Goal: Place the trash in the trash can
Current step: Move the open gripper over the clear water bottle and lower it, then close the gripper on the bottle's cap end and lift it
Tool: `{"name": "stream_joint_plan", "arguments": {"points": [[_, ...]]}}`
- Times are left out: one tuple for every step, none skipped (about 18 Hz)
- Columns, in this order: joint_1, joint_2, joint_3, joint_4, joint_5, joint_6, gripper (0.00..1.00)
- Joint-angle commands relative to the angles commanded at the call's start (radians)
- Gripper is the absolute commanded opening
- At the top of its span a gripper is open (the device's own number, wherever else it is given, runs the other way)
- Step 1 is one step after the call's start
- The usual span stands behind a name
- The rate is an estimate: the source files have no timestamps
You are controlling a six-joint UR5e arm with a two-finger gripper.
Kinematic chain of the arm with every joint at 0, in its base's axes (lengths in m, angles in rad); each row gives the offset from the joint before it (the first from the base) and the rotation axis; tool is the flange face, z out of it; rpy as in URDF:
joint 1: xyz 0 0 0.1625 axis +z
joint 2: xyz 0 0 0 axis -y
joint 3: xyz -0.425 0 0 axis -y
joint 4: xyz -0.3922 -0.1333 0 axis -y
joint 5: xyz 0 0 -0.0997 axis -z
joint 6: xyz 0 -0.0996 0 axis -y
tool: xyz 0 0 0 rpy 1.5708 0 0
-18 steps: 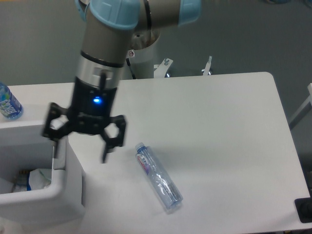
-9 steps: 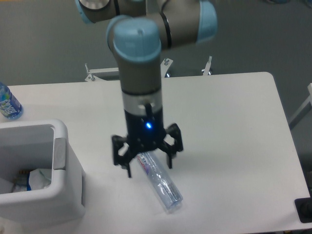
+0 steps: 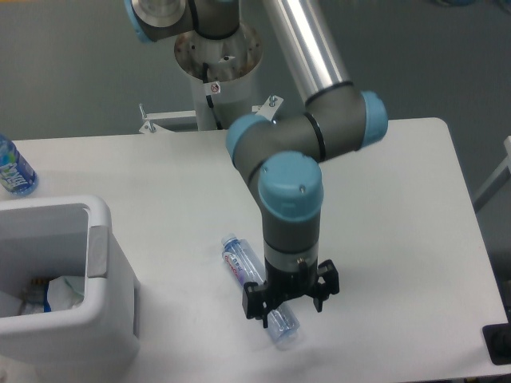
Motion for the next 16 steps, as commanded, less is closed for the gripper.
{"name": "stream_joint_plan", "arguments": {"points": [[-0.002, -0.014, -0.002, 0.0, 0.003, 0.0, 1.0], [-0.005, -0.025, -0.002, 0.002, 0.006, -0.003, 1.0], [-0.005, -0.034, -0.002, 0.002, 0.006, -0.008, 1.0], [-0.006, -0.04, -0.002, 0.003, 0.006, -0.014, 1.0], [-0.008, -0.041, -0.003, 0.003, 0.006, -0.014, 1.0], [-0.009, -0.045, -0.008, 0.005, 0.006, -0.015, 1.0], [-0.009, -0.055, -0.011, 0.009, 0.011, -0.015, 1.0], [-0.011, -0.061, -0.014, 0.009, 0.023, -0.014, 1.0], [-0.011, -0.063, -0.023, 0.011, 0.044, -0.014, 1.0], [-0.012, -0.066, -0.028, 0.011, 0.063, -0.014, 1.0], [-0.018, -0.066, -0.029, 0.012, 0.071, -0.014, 1.0], [-0.02, -0.069, -0.028, 0.012, 0.072, -0.014, 1.0], [-0.021, -0.072, -0.029, 0.012, 0.074, -0.015, 1.0], [-0.025, -0.072, -0.029, 0.012, 0.075, -0.015, 1.0], [-0.031, -0.077, -0.029, 0.012, 0.075, -0.018, 1.0], [-0.035, -0.077, -0.029, 0.012, 0.074, -0.018, 1.0]]}}
